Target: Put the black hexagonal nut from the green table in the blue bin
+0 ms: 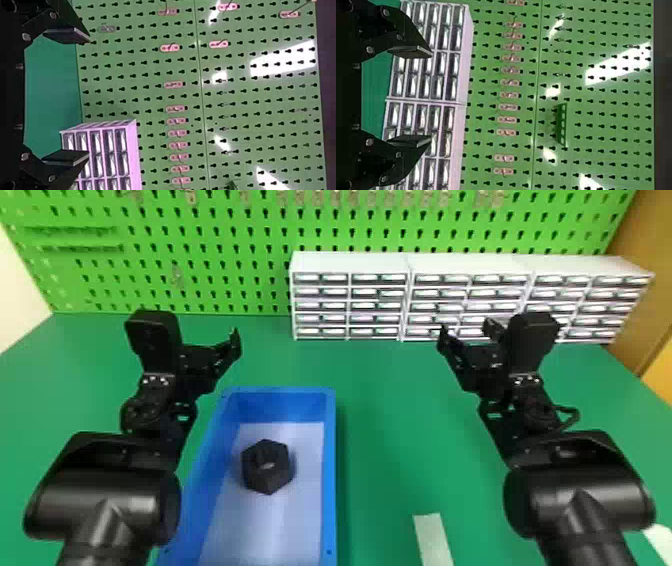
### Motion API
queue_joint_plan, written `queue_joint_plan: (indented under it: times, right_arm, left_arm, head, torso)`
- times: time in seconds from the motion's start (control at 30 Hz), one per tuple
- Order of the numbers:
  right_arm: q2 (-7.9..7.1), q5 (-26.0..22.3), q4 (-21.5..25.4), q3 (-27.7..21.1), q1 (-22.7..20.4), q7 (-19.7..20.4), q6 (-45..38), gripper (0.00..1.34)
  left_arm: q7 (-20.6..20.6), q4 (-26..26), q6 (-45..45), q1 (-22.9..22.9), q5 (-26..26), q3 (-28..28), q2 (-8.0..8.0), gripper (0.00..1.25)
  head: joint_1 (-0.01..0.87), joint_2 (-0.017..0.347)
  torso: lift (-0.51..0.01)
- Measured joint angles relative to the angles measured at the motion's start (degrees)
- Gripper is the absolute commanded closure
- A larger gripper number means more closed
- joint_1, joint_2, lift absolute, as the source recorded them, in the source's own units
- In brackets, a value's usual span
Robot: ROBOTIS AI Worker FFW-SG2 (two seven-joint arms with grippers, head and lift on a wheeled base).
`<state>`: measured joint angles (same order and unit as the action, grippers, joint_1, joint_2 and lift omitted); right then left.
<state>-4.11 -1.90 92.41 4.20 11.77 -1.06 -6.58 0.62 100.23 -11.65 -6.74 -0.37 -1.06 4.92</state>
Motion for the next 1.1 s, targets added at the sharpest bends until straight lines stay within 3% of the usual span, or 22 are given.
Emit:
queue_joint_plan:
  times: [1.1]
  right_arm:
    - [0.39, 1.2, -1.35, -0.47, -2.04, 0.0, 0.35, 0.51]
  left_arm:
    - [0.0, -1.53, 1.12, 2.26, -0.67, 1.24, 0.0, 0.25]
  head:
    - [0.686, 0.051]
  torso:
    - [-0.096]
